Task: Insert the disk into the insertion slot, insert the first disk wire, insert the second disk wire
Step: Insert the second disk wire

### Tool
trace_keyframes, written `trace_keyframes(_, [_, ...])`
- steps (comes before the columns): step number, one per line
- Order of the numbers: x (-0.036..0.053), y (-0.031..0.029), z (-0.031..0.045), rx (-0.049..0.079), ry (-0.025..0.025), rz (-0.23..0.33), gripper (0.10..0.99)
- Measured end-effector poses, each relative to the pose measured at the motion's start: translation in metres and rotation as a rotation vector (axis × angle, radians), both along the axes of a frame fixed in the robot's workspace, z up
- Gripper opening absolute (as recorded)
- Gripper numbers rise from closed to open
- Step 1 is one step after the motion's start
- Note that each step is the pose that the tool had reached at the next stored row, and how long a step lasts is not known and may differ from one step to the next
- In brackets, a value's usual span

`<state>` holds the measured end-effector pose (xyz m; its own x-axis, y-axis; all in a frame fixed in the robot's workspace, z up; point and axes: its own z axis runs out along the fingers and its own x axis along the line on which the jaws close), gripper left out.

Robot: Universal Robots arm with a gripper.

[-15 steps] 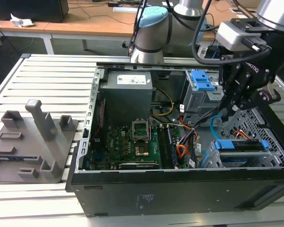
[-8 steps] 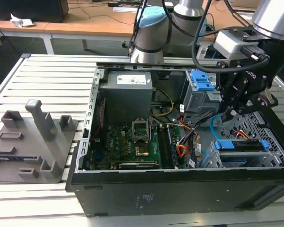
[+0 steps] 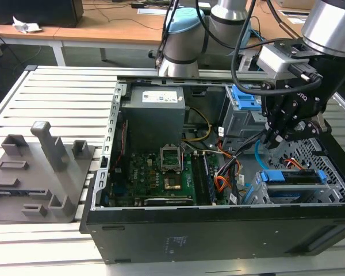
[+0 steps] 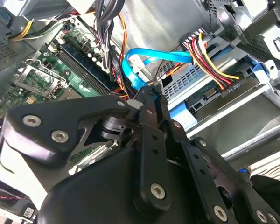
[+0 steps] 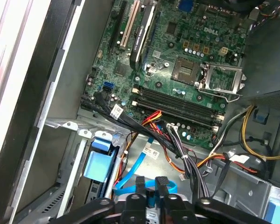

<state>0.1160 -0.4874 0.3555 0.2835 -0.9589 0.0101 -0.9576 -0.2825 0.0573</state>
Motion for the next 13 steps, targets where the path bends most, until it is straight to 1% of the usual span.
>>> trace_keyframes(3, [0.0, 0.0, 0.0, 0.0, 0.0, 0.0, 0.165])
trace_keyframes(4, [0.0, -0.0009, -0.0001, 0.0, 0.0, 0.0, 0.165])
trace_keyframes(6, [-0.0001, -0.0073, -0.0001, 0.0, 0.0, 0.0, 0.165])
trace_keyframes(8, [0.0, -0.0209, -0.0002, 0.0, 0.0001, 0.0, 0.165])
trace_keyframes(10, [0.0004, -0.0325, -0.0005, 0.0, 0.0, 0.0, 0.165])
trace_keyframes(11, [0.0005, -0.0392, -0.0008, 0.0, 0.0, 0.0, 0.165])
trace_keyframes(12, [0.0008, -0.043, -0.0011, 0.0, 0.0, -0.001, 0.165])
trace_keyframes(13, [0.0007, -0.0447, -0.0025, 0.0, 0.0, -0.012, 0.165])
